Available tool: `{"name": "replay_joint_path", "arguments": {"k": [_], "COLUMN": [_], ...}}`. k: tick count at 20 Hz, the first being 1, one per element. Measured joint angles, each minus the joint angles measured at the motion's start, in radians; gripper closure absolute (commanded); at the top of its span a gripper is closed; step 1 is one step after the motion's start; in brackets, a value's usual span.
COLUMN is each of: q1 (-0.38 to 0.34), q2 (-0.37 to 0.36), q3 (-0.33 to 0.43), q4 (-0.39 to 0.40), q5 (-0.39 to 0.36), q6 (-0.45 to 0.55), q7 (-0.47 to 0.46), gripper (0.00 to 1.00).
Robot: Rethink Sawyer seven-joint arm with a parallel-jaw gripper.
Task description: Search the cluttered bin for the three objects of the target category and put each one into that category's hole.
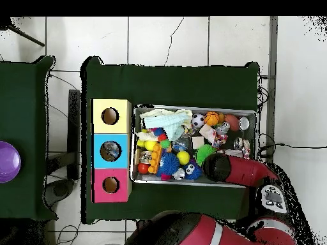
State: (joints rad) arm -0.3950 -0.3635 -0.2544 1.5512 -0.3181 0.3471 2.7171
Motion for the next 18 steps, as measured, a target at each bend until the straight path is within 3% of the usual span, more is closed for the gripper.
{"name": "replay_joint_path", "arguments": {"k": [11, 18], "q1": [-0.015, -0.134], "q2": [-0.030, -0.109], "q3": [0.021, 0.163], "q4": [0.004, 0.043], "q5": [-0.008, -0.005], "q6": [0.001, 0.001], "q7": [0.000, 0.000], "gripper": [0.00, 0.00]}}
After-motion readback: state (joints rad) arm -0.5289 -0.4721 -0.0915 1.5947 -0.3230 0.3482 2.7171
